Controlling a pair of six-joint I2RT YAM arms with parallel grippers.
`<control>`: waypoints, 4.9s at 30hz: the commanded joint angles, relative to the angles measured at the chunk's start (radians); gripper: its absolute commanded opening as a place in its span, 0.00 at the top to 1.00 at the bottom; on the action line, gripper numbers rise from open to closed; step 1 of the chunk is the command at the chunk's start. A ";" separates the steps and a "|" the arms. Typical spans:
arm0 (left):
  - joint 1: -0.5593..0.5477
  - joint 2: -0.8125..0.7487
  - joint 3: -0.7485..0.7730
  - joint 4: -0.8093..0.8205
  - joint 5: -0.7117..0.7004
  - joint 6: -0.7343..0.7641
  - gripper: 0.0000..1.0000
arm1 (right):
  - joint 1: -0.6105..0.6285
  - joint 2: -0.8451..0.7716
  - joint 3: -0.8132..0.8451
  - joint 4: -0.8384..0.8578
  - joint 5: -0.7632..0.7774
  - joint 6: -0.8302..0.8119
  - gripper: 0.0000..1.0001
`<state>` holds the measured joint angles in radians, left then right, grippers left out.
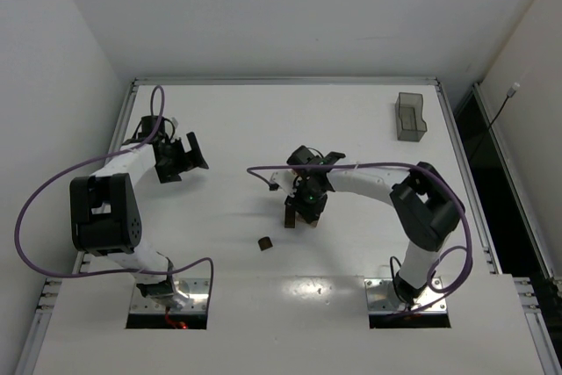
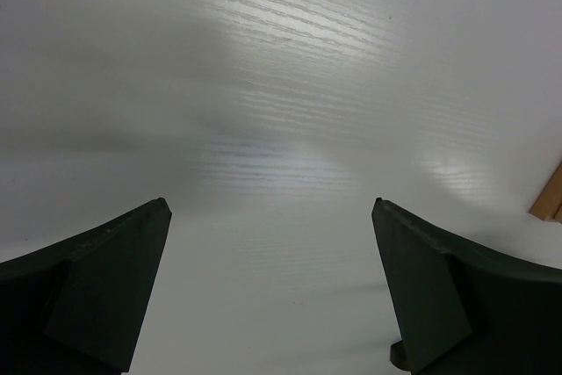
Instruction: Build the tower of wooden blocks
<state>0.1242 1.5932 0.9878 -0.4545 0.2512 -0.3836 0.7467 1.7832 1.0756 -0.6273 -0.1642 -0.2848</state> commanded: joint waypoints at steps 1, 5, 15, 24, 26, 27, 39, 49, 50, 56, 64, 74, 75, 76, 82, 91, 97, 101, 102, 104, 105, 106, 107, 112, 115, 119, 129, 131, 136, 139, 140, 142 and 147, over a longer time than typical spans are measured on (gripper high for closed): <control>0.012 0.002 0.023 0.019 0.008 -0.011 0.01 | -0.004 0.018 -0.006 0.032 0.025 -0.004 1.00; 0.012 0.002 0.032 0.019 0.008 -0.011 0.01 | -0.004 -0.045 0.017 -0.003 -0.046 0.007 1.00; 0.002 -0.019 0.023 0.031 0.028 -0.001 0.01 | -0.026 -0.027 0.389 -0.149 0.224 0.796 1.00; 0.002 -0.038 0.012 0.040 0.017 -0.001 0.01 | -0.064 0.137 0.607 -0.247 0.422 0.986 1.00; 0.002 -0.038 0.023 0.031 0.005 -0.001 0.01 | -0.075 0.151 0.607 -0.238 0.394 0.986 1.00; 0.002 -0.038 0.023 0.031 0.005 -0.001 0.01 | -0.075 0.166 0.607 -0.238 0.385 0.986 1.00; 0.002 -0.010 0.043 0.031 0.005 -0.001 0.01 | -0.119 0.231 0.607 -0.238 0.353 0.986 1.00; 0.002 -0.001 0.052 0.031 0.005 -0.001 0.01 | -0.138 0.261 0.626 -0.210 0.252 0.986 1.00; 0.002 -0.001 0.052 0.031 0.005 -0.001 0.01 | -0.138 0.262 0.626 -0.210 0.252 0.986 1.00; 0.002 -0.001 0.052 0.031 0.005 -0.001 0.01 | -0.138 0.271 0.626 -0.210 0.262 0.986 1.00; 0.002 0.008 0.052 0.031 0.005 -0.001 0.01 | -0.156 0.280 0.626 -0.210 0.253 0.986 0.93; 0.002 0.008 0.043 0.031 0.014 -0.001 0.01 | -0.156 0.260 0.607 -0.169 0.151 0.920 0.24; 0.002 0.008 0.043 0.031 0.014 -0.001 0.01 | -0.165 0.260 0.598 -0.157 0.122 0.899 0.24; 0.002 0.008 0.043 0.031 0.014 0.008 0.01 | -0.165 0.248 0.598 -0.157 0.112 0.880 0.24; 0.002 -0.039 0.022 0.022 0.014 0.017 0.01 | -0.090 -0.036 0.398 0.073 0.112 0.583 0.26; -0.018 -0.097 -0.044 0.049 0.014 0.017 0.01 | 0.224 -0.399 -0.158 0.251 0.433 0.294 0.33; -0.028 -0.107 -0.044 0.039 0.014 0.026 0.01 | 0.244 -0.469 -0.350 0.337 0.159 -0.031 0.41; -0.028 -0.107 -0.034 0.039 0.005 0.026 0.01 | 0.221 -0.479 -0.375 0.367 0.066 -0.157 0.55; -0.028 -0.107 -0.034 0.039 0.005 0.026 0.01 | 0.212 -0.466 -0.359 0.367 0.046 -0.169 0.58; -0.028 -0.107 -0.034 0.039 0.005 0.026 0.01 | 0.203 -0.450 -0.350 0.344 -0.029 -0.194 0.62; -0.028 -0.107 -0.034 0.039 0.005 0.026 0.01 | 0.194 -0.441 -0.338 0.331 -0.052 -0.209 0.64; -0.028 -0.098 -0.023 0.039 0.005 0.026 0.01 | 0.194 -0.441 -0.338 0.331 -0.085 -0.218 0.65; -0.028 -0.098 -0.023 0.039 0.005 0.026 0.01 | 0.194 -0.441 -0.338 0.331 -0.104 -0.218 0.65; -0.028 -0.078 -0.005 0.030 0.005 0.026 0.01 | 0.184 -0.392 -0.286 0.310 -0.187 -0.234 0.60; -0.028 -0.058 0.005 0.030 0.005 0.026 0.01 | 0.184 -0.334 -0.249 0.310 -0.187 -0.234 0.58; -0.028 -0.039 0.028 0.021 0.005 0.026 0.01 | 0.184 -0.276 -0.218 0.334 -0.144 -0.212 0.58; -0.028 -0.030 0.037 0.020 -0.004 0.026 0.01 | 0.184 -0.173 -0.163 0.374 -0.084 -0.212 0.58; -0.028 -0.030 0.037 0.020 -0.004 0.026 0.01 | 0.184 -0.148 -0.163 0.383 -0.075 -0.212 0.58; -0.028 -0.021 0.046 0.011 -0.004 0.026 0.01 | 0.184 -0.108 -0.134 0.393 -0.044 -0.202 0.62; -0.028 -0.021 0.046 0.011 -0.004 0.026 0.01 | 0.184 -0.087 -0.123 0.383 -0.044 -0.202 0.64; -0.028 -0.021 0.046 0.011 -0.004 0.026 0.01 | 0.184 -0.087 -0.114 0.371 -0.044 -0.202 0.66; -0.028 -0.021 0.046 0.011 -0.004 0.026 0.01 | 0.184 -0.058 -0.101 0.357 -0.044 -0.202 0.68; -0.028 -0.021 0.046 0.011 -0.004 0.026 0.01 | 0.184 -0.027 -0.062 0.305 -0.044 -0.202 0.81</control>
<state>0.1040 1.5749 1.0031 -0.4545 0.2470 -0.3702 0.9371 1.7416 0.9596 -0.3012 -0.1997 -0.4896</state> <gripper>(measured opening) 0.992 0.195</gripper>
